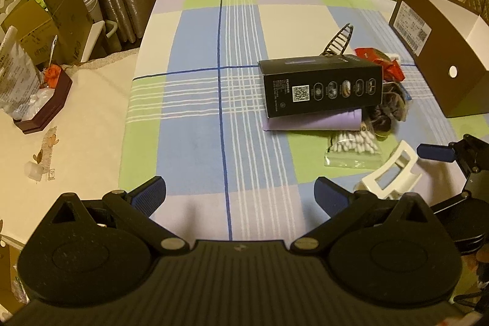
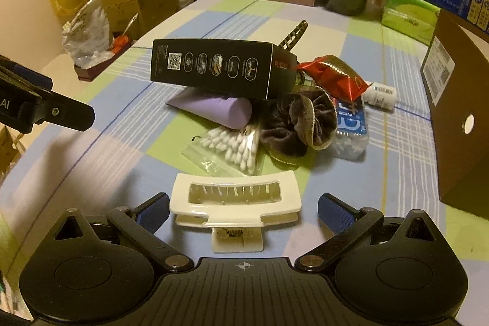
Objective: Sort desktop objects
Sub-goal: 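Grasp the black FLYCO box with the left tool while right holds the clip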
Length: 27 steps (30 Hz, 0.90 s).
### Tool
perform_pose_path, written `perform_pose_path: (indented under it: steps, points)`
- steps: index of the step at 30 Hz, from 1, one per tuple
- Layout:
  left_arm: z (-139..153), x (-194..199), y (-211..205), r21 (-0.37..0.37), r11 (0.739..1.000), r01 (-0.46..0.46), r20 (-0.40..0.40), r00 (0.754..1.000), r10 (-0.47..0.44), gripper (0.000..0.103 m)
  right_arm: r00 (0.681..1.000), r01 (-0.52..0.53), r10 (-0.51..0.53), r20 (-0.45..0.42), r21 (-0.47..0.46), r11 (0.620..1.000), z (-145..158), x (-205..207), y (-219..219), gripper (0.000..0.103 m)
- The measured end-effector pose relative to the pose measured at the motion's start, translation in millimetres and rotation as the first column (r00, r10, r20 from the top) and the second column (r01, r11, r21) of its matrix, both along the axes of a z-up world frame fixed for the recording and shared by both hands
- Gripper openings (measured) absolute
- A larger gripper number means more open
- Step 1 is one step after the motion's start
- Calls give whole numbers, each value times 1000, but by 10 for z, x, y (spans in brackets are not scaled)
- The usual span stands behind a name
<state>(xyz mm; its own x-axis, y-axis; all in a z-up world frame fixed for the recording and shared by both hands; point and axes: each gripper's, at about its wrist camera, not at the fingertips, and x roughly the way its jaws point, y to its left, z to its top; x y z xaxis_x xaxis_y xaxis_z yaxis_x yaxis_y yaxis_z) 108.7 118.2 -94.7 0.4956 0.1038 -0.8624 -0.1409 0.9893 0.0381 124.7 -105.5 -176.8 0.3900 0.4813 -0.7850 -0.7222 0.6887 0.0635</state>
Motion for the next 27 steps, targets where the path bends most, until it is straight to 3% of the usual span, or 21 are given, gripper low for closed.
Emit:
perform_pose_path:
  steps: [2, 4, 8, 12, 17, 20, 22, 24, 27]
  points:
    - [-26, 14, 0, 6, 1000, 2, -4, 1000, -2, 102, 1000, -12, 12, 15, -10, 1000, -16, -8, 23, 101]
    - [-48, 29, 4, 10, 1000, 7, -4, 1000, -7, 102, 999, -34, 34, 22, -16, 999, -35, -12, 36, 84]
    - [-78, 74, -18, 28, 999, 30, -1, 1000, -30, 102, 997, -45, 47, 55, -30, 999, -33, -37, -8, 84]
    - [-100, 129, -91, 64, 993, 100, 20, 995, -102, 102, 999, 19, -18, 41, -23, 1000, 20, 38, -199, 84]
    - [-141, 229, -265, 172, 955, 243, 52, 966, -255, 100, 990, 139, -138, 25, -15, 990, 97, 136, -574, 84]
    - [-174, 313, -378, 269, 908, 323, 67, 934, -352, 98, 974, 226, -226, 4, -8, 974, 142, 164, -846, 84]
    - [-217, 369, -464, 341, 860, 380, 60, 904, -423, 98, 959, 283, -283, -8, -7, 959, 167, 177, -1038, 84]
    - [-273, 397, -558, 414, 798, 438, 42, 867, -497, 96, 942, 335, -335, -17, -8, 942, 190, 175, -1225, 84]
    - [-387, 429, -693, 515, 684, 517, -4, 799, -601, 93, 911, 411, -411, -30, -6, 912, 217, 166, -1494, 84]
